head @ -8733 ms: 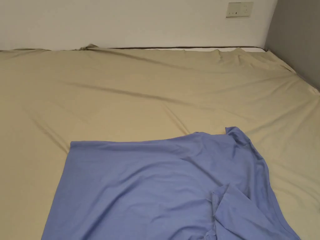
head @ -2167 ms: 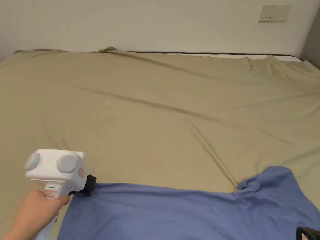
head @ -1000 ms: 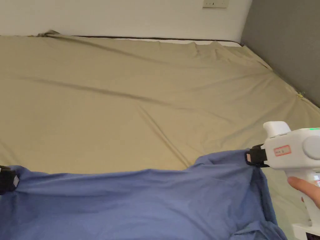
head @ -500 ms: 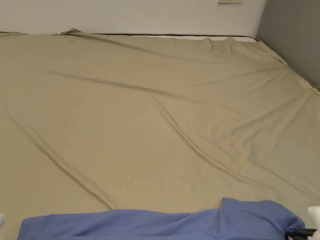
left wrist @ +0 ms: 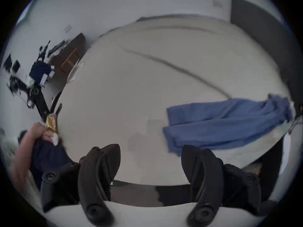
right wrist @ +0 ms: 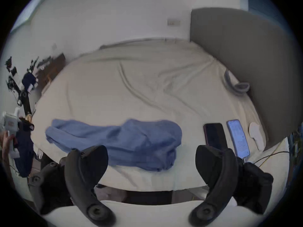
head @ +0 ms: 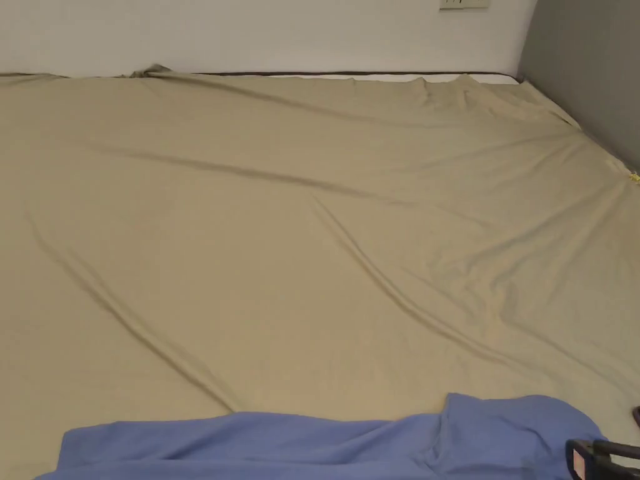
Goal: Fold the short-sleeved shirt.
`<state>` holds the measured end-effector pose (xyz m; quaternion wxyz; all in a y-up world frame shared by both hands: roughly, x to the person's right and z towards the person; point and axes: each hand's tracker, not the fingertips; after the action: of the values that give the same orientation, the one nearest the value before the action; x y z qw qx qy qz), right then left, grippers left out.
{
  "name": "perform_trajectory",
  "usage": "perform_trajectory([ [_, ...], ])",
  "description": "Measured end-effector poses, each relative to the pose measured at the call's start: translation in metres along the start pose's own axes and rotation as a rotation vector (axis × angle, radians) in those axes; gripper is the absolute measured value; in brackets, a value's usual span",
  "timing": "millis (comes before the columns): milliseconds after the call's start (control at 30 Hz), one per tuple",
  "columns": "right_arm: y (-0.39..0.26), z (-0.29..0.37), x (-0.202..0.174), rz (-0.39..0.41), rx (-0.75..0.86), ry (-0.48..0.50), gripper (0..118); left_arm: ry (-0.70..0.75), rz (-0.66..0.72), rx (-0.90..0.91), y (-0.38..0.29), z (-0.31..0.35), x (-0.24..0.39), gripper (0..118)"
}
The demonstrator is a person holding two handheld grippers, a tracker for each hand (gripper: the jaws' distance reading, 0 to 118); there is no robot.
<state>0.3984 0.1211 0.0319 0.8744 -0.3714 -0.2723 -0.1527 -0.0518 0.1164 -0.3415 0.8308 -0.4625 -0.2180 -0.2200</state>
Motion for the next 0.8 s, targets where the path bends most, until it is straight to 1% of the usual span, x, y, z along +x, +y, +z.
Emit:
perform_trajectory([
  [33, -0.002, 0.008, -0.011, 0.011, 0.012, 0.021, 111, -0.078, 0.090, 0.050, -0.009, 0.010, -0.004, 86],
  [67, -0.008, 0.013, -0.021, 0.036, 0.040, 0.042, 99, -0.176, 0.212, 0.123, -0.022, 0.020, -0.006, 82],
  [100, -0.013, 0.015, -0.034, 0.067, 0.060, 0.036, 44, -0.284, 0.293, 0.155, -0.031, 0.023, -0.008, 47],
  [133, -0.018, 0.012, -0.045, 0.072, 0.072, 0.007, 2, -0.363, 0.351, 0.162, -0.039, 0.019, -0.009, 0],
  [167, -0.030, 0.011, -0.055, 0.075, 0.132, -0.032, 2, -0.382, 0.402, 0.201, -0.049, 0.017, -0.006, 0],
  [200, -0.034, 0.009, -0.064, 0.093, 0.103, -0.003, 2, -0.348, 0.402, 0.155, -0.047, 0.015, -0.002, 0],
  [233, -0.035, 0.006, -0.069, 0.105, 0.080, 0.021, 2, -0.294, 0.325, 0.111, -0.046, 0.011, 0.000, 0],
  [267, -0.039, 0.004, -0.073, 0.092, 0.086, 0.048, 2, -0.216, 0.270, 0.110, -0.043, 0.008, 0.005, 0],
  [300, -0.042, 0.002, -0.075, 0.079, 0.095, 0.080, 2, -0.210, 0.237, 0.110, -0.039, 0.005, 0.004, 0],
  [367, -0.040, 0.003, -0.081, 0.075, 0.072, 0.107, 2, -0.311, 0.270, 0.124, -0.030, -0.009, -0.011, 0],
  [400, -0.042, 0.003, -0.083, 0.075, 0.079, 0.111, 2, -0.368, 0.310, 0.131, -0.024, -0.020, -0.025, 4],
  [433, -0.043, 0.003, -0.085, 0.074, 0.083, 0.120, 2, -0.463, 0.362, 0.126, -0.020, -0.035, -0.039, 38],
  [467, -0.042, 0.005, -0.086, 0.076, 0.083, 0.133, 2, -0.619, 0.454, 0.115, -0.018, -0.056, -0.056, 87],
  [500, -0.042, 0.004, -0.088, 0.077, 0.080, 0.143, 2, -0.748, 0.520, 0.076, -0.016, -0.076, -0.070, 102],
  [567, -0.045, 0.001, -0.092, 0.082, 0.073, 0.159, 2, -0.943, 0.673, 0.102, -0.026, -0.115, -0.097, 102],
  [600, -0.046, 0.001, -0.094, 0.082, 0.072, 0.159, 2, -0.971, 0.746, 0.072, -0.029, -0.134, -0.105, 102],
  [633, -0.047, -0.002, -0.097, 0.083, 0.067, 0.162, 2, -0.936, 0.790, 0.033, -0.033, -0.152, -0.114, 102],
  [700, -0.049, -0.007, -0.100, 0.082, 0.052, 0.172, 2, -0.809, 0.775, -0.016, -0.037, -0.175, -0.119, 102],
  [733, -0.050, -0.009, -0.102, 0.086, 0.044, 0.179, 2, -0.802, 0.736, -0.016, -0.040, -0.187, -0.121, 102],
  [767, -0.042, -0.009, -0.111, 0.090, 0.036, 0.181, 2, -0.810, 0.749, -0.072, -0.040, -0.191, -0.116, 102],
  [800, -0.042, -0.011, -0.114, 0.096, 0.028, 0.182, 2, -0.865, 0.778, -0.128, -0.043, -0.203, -0.111, 101],
])
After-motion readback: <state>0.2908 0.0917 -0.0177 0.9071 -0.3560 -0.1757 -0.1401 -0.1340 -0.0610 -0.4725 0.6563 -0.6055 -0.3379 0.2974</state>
